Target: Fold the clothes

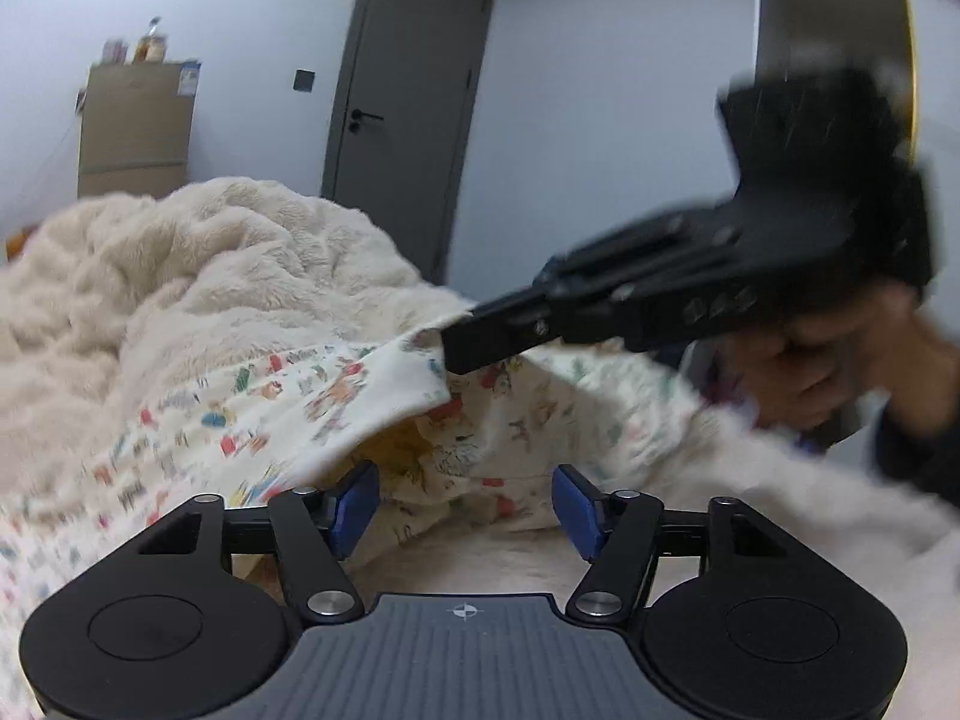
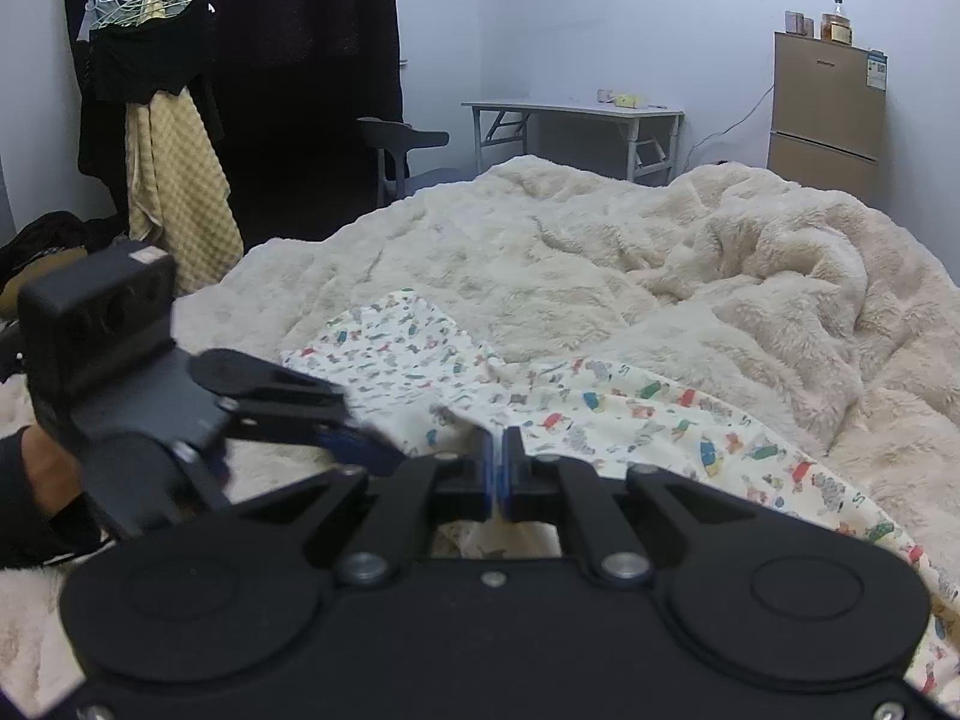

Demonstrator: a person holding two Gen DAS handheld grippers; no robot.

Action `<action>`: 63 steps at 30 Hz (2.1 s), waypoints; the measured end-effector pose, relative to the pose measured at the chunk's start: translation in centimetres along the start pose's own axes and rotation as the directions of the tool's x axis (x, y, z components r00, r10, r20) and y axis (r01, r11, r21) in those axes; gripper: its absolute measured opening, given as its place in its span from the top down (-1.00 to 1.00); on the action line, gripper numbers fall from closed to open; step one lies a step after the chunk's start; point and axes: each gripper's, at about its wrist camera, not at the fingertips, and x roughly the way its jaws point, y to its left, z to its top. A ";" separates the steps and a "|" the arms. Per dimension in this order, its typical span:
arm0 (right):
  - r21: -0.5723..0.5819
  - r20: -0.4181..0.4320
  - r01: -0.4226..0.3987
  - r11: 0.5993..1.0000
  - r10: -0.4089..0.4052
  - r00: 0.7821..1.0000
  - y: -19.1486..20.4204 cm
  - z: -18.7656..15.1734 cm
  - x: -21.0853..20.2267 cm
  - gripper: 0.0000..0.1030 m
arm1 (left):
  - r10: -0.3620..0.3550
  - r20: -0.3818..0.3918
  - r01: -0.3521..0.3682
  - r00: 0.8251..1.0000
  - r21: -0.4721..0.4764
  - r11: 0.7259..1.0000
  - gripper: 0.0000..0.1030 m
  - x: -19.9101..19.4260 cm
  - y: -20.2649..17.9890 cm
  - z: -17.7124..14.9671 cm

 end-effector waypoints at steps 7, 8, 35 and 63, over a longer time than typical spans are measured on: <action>0.002 -0.018 -0.013 1.000 0.013 1.000 -0.1 0.0 0.2 0.91 | -0.045 0.011 0.046 0.999 -0.052 0.998 0.92 0.8 -0.3 -0.9; 0.014 -0.028 -0.005 1.000 0.005 1.000 -0.3 0.0 0.0 0.80 | -0.092 0.043 0.094 0.995 -0.054 0.994 0.92 -0.6 -0.7 -1.5; 0.978 0.200 -0.209 -0.007 -0.262 0.944 -16.7 -28.0 -11.7 0.14 | -0.200 0.193 0.245 0.961 -0.251 0.936 1.00 -6.9 -2.1 -3.4; 0.958 0.138 -0.005 0.287 -0.444 0.885 -21.0 -25.1 -22.5 -0.23 | -0.232 0.088 0.246 0.969 -0.215 0.945 1.00 -6.6 -3.9 -5.2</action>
